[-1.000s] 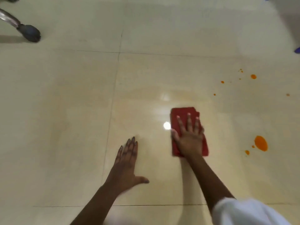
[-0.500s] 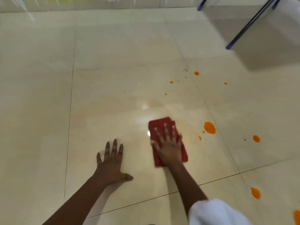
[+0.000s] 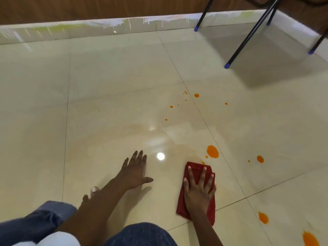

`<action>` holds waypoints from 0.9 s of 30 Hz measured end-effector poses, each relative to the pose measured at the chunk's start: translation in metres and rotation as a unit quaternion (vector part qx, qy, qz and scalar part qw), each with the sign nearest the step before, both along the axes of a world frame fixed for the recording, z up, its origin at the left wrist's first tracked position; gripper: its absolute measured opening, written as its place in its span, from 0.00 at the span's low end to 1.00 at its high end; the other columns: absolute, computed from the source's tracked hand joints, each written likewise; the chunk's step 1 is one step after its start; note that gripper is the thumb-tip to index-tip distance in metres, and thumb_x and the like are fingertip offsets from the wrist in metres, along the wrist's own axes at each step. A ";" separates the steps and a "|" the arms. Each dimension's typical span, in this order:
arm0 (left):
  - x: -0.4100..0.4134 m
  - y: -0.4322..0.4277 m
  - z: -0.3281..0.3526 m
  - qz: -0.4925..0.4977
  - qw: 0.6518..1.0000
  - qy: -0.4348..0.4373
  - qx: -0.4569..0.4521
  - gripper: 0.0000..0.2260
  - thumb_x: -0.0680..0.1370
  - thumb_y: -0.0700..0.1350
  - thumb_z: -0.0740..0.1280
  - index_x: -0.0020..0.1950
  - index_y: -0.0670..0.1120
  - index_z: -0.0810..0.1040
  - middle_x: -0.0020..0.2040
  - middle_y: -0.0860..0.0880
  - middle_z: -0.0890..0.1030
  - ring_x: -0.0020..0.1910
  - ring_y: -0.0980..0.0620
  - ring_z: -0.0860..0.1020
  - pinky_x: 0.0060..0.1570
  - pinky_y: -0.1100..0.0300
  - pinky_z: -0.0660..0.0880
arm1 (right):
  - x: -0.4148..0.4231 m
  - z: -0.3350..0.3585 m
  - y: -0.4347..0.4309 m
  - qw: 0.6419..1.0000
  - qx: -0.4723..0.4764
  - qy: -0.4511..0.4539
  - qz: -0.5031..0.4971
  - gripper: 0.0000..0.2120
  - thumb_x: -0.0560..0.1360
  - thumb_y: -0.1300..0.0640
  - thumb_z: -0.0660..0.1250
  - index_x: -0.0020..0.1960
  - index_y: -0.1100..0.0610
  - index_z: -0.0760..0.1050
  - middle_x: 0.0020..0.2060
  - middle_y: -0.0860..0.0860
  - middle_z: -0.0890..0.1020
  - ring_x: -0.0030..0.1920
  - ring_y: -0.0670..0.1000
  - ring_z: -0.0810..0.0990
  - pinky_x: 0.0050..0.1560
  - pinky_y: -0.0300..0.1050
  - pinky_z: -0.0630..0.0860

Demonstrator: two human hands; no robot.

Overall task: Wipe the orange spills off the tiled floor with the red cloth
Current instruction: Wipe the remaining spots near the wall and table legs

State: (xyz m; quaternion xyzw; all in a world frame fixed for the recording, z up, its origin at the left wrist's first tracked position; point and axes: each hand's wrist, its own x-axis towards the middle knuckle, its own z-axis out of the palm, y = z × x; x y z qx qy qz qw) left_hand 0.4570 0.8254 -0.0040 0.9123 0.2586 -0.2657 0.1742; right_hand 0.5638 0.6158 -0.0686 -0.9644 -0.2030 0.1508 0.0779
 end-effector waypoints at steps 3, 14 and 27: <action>0.029 0.002 -0.011 -0.029 0.999 -0.014 0.006 0.44 0.75 0.64 0.60 0.76 0.44 0.37 0.74 0.46 0.32 0.74 0.48 0.35 0.71 0.47 0.40 | 0.018 -0.003 -0.001 0.999 -0.024 0.000 -0.040 0.29 0.73 0.36 0.36 0.73 0.41 0.44 0.76 0.56 0.50 0.74 0.63 0.46 0.69 0.65 0.47; 0.095 0.011 -0.049 -0.053 0.996 -0.068 0.030 0.52 0.64 0.74 0.54 0.76 0.42 0.45 0.76 0.43 0.37 0.72 0.48 0.31 0.69 0.38 0.44 | 0.053 -0.003 -0.012 0.998 -0.044 0.011 -0.035 0.26 0.77 0.37 0.38 0.74 0.38 0.42 0.75 0.53 0.52 0.75 0.59 0.47 0.69 0.64 0.52; 0.082 0.072 -0.082 -0.042 0.991 -0.101 0.082 0.57 0.60 0.82 0.47 0.75 0.41 0.52 0.77 0.42 0.45 0.75 0.44 0.43 0.66 0.43 0.44 | 0.073 -0.006 0.076 0.981 0.043 -0.063 0.178 0.24 0.76 0.43 0.53 0.72 0.37 0.58 0.75 0.52 0.58 0.74 0.61 0.53 0.69 0.61 0.53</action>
